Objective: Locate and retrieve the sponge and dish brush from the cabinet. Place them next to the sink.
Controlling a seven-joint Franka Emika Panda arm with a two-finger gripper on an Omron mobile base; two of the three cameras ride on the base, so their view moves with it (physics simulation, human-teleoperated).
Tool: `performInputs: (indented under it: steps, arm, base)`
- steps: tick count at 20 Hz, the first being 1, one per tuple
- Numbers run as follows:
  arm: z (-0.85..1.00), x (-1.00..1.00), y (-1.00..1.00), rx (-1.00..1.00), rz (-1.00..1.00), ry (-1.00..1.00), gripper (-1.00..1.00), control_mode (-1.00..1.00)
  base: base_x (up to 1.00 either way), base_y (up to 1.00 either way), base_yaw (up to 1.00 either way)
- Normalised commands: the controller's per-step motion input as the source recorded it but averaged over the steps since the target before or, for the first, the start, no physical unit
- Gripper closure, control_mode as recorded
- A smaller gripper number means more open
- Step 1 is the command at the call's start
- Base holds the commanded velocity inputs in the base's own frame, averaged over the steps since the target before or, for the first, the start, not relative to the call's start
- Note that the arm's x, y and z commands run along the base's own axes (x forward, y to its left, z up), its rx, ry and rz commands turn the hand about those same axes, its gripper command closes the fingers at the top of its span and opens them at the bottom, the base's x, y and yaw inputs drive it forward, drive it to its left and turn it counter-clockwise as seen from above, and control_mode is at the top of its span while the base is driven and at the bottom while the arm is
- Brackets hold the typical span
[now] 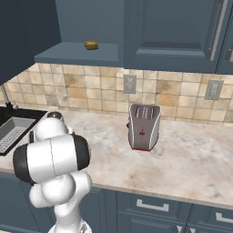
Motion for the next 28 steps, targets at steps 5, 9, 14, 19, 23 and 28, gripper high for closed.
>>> performInputs:
  steps: [5, 9, 14, 19, 23, 28]
  arm:
    - [0.51, 0.0, -0.02, -0.03, -0.04, 0.23, -1.0, -1.0]
    - [0.33, -0.11, -0.09, -0.02, -0.05, 0.14, -1.0, -1.0]
    - [0.36, -0.09, -0.21, 0.0, -0.03, -0.01, -1.0, -1.0]
    - [0.6, -0.08, -0.16, -0.01, 0.0, -0.03, -1.0, -1.0]
    - [0.62, -0.15, -0.18, -0.01, 0.0, -0.03, -1.0, -1.0]
    - [0.5, -0.3, -0.24, 0.0, -0.01, -0.1, -1.0, -1.0]
  base:
    - [0.0, 0.0, 0.0]
    - [0.0, 0.0, 0.0]
    - [0.0, 0.0, 0.0]
    - [0.0, 0.0, 0.0]
    - [0.0, 0.0, 0.0]
    - [0.0, 0.0, 0.0]
